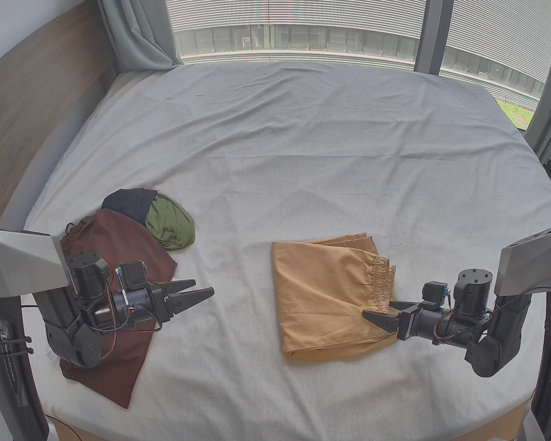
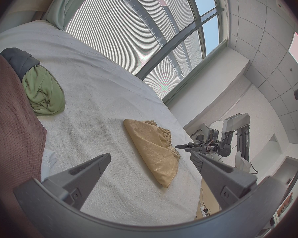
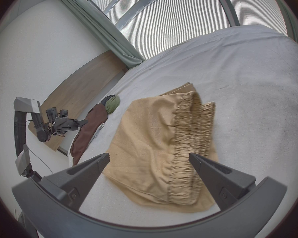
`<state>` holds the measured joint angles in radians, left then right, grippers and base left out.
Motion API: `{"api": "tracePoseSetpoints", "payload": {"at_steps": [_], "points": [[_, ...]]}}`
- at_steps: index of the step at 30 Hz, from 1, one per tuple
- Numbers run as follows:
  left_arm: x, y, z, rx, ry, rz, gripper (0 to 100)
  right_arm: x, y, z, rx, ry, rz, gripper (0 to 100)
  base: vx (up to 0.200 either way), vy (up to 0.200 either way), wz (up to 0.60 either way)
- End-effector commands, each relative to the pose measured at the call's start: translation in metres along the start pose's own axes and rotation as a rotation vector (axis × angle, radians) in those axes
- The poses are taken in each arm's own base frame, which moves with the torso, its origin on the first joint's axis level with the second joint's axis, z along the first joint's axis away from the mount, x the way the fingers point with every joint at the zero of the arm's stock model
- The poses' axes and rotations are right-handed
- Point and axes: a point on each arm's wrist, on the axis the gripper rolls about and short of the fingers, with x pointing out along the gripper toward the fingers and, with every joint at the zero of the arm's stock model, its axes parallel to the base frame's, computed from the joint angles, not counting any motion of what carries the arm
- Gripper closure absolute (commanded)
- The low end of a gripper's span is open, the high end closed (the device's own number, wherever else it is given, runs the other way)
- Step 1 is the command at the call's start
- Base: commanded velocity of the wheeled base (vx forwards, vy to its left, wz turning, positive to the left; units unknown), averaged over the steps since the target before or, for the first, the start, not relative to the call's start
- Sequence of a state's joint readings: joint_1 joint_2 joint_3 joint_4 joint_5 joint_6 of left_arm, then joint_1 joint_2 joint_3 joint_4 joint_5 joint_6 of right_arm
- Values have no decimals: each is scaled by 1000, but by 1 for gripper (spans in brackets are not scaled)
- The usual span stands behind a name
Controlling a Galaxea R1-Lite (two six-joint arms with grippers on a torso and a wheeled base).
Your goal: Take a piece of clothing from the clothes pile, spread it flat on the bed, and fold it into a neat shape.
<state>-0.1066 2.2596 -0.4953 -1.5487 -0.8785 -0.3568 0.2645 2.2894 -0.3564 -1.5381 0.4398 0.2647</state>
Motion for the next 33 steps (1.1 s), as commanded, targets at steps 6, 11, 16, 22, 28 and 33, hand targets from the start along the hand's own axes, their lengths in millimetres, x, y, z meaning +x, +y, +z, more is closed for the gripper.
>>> {"api": "tracePoseSetpoints", "payload": {"at_steps": [6, 11, 16, 22, 28, 33], "points": [[0, 1, 0, 1, -1, 1, 0, 0, -24, -9, 39, 15, -64, 0, 0, 0, 0], [0, 2, -1, -1, 1, 4, 0, 1, -32, -12, 51, 20, -82, 0, 0, 0, 0], [0, 2, -2, 6, 2, 3, 0, 1, -36, -14, 59, 24, -92, 0, 0, 0, 0], [0, 2, -2, 6, 2, 3, 0, 3, -40, -20, 71, 42, -100, 0, 0, 0, 0], [1, 3, -3, 5, 5, 4, 0, 4, -39, -25, 74, 58, -97, 0, 0, 0, 0], [2, 4, -5, 10, 9, 5, 0, 5, -37, -26, 74, 66, -91, 0, 0, 0, 0]]}}
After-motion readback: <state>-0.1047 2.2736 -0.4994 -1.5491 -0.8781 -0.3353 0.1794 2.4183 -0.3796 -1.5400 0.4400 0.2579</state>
